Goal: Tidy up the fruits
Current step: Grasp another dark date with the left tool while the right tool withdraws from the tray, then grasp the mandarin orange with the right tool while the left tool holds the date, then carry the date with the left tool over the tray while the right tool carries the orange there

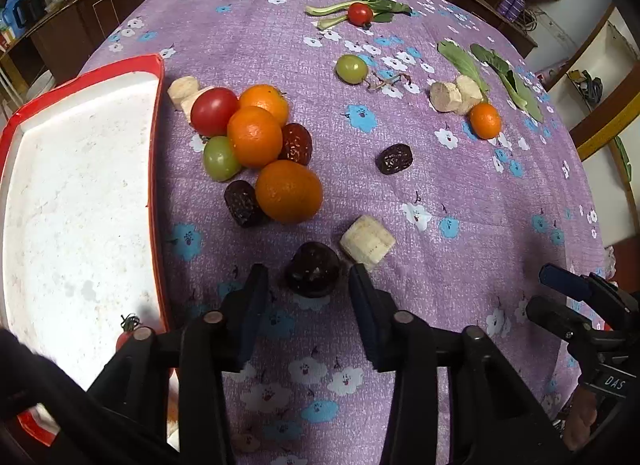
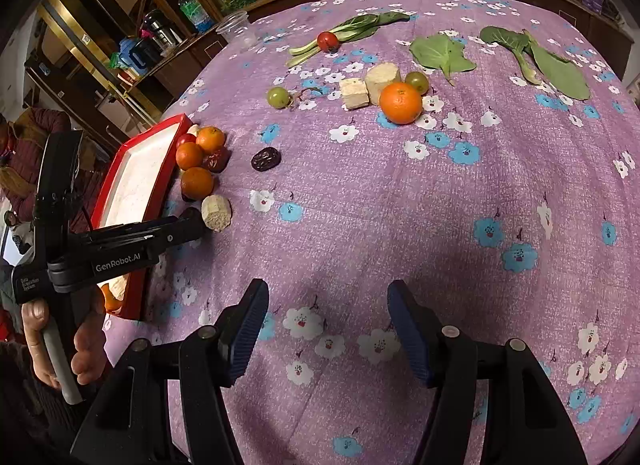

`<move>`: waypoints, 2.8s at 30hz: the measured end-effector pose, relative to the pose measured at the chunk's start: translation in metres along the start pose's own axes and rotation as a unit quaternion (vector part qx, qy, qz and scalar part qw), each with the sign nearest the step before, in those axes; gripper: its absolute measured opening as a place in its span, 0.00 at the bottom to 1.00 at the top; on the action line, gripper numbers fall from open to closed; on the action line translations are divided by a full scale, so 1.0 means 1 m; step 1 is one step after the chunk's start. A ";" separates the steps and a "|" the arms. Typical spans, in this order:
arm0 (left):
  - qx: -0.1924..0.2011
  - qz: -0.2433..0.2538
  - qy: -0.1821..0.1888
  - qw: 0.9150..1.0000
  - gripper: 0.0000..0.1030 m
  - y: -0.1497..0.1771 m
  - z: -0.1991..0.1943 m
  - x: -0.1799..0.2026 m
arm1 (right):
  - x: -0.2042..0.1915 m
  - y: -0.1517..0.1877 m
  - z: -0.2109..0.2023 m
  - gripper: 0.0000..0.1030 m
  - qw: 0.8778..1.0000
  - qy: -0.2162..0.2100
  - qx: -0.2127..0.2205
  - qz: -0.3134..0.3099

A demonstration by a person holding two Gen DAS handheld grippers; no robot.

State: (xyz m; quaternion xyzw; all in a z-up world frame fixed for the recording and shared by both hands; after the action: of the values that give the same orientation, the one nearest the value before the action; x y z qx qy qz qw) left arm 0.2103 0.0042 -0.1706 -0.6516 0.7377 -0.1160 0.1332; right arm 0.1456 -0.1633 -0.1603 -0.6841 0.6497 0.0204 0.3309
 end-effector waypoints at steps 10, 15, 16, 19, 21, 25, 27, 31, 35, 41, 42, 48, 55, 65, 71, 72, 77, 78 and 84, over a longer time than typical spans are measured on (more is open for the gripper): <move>0.012 -0.019 0.014 1.000 0.24 0.001 0.002 0.001 | 0.009 -0.023 -0.002 0.61 1.000 0.013 0.021 0.006; 0.028 -0.023 0.024 0.999 0.24 0.008 -0.013 0.004 | 0.019 -0.051 -0.003 0.60 0.999 0.024 0.037 0.011; 0.032 -0.023 0.025 0.999 0.24 0.008 -0.016 0.005 | 0.023 -0.059 -0.003 0.59 0.999 0.026 0.041 0.014; 0.037 -0.023 0.029 0.999 0.24 0.012 -0.022 0.007 | 0.034 -0.081 0.001 0.56 0.998 0.035 0.051 0.021; 0.037 -0.023 0.033 0.998 0.24 0.014 -0.024 0.008 | 0.041 -0.093 0.007 0.54 0.997 0.042 0.051 0.026; 0.041 -0.025 0.035 0.998 0.24 0.016 -0.026 0.006 | 0.055 -0.113 0.023 0.51 0.997 0.061 0.044 0.031; 0.042 -0.026 0.039 0.998 0.24 0.016 -0.027 0.006 | 0.058 -0.121 0.029 0.51 0.996 0.069 0.042 0.030; 0.043 -0.027 0.043 0.998 0.24 0.016 -0.026 0.003 | 0.069 -0.135 0.038 0.51 0.995 0.082 0.045 0.037; 0.042 -0.027 0.047 0.998 0.24 0.015 -0.025 0.003 | 0.075 -0.141 0.047 0.48 0.995 0.080 0.038 0.042; 0.041 -0.031 0.048 0.998 0.24 0.015 -0.024 0.001 | 0.071 -0.140 0.056 0.44 0.996 0.071 0.032 0.044; 0.041 -0.031 0.047 0.998 0.24 0.015 -0.024 0.000 | 0.070 -0.138 0.059 0.44 0.996 0.069 0.028 0.044; 0.044 -0.031 0.046 0.998 0.24 0.017 -0.029 0.001 | 0.065 -0.135 0.056 0.35 0.996 0.066 0.039 0.041; 0.058 -0.029 0.044 0.997 0.24 0.025 -0.049 0.005 | 0.031 -0.111 0.026 0.35 0.998 0.039 0.050 0.026; 0.086 -0.047 0.026 0.995 0.24 0.042 -0.092 -0.018 | -0.059 -0.059 -0.012 0.34 0.999 -0.014 0.038 -0.033; 0.067 -0.072 0.025 0.995 0.24 0.057 -0.094 -0.050 | -0.111 -0.026 -0.003 0.34 0.997 -0.039 0.001 -0.071; 0.061 -0.073 0.025 0.995 0.24 0.060 -0.093 -0.053 | -0.116 -0.021 -0.001 0.34 0.996 -0.041 -0.005 -0.074; 0.042 -0.069 0.021 0.996 0.24 0.072 -0.083 -0.059 | -0.133 -0.005 0.013 0.34 0.995 -0.028 -0.034 -0.090; 0.039 -0.066 0.022 0.997 0.24 0.074 -0.081 -0.058 | -0.136 -0.003 0.016 0.34 0.994 -0.024 -0.041 -0.094; 0.031 -0.049 0.031 0.998 0.24 0.075 -0.075 -0.052 | -0.138 0.003 0.026 0.34 0.993 -0.010 -0.063 -0.101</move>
State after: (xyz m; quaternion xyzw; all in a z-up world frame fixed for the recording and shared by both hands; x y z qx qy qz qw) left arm 0.1207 0.0650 -0.1237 -0.6782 0.7050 -0.1658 0.1246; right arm 0.1321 -0.0299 -0.1193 -0.7656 0.5713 0.0341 0.2939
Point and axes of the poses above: each gripper's, at about its wrist camera, not at the fingertips, and z roughly the way its jaws point, x to its right, y to its underside, the point moved 7 cm from there along z, roughly the way its jaws point, and after that the axes turned 11 degrees about -y, right-handed, at the moved point
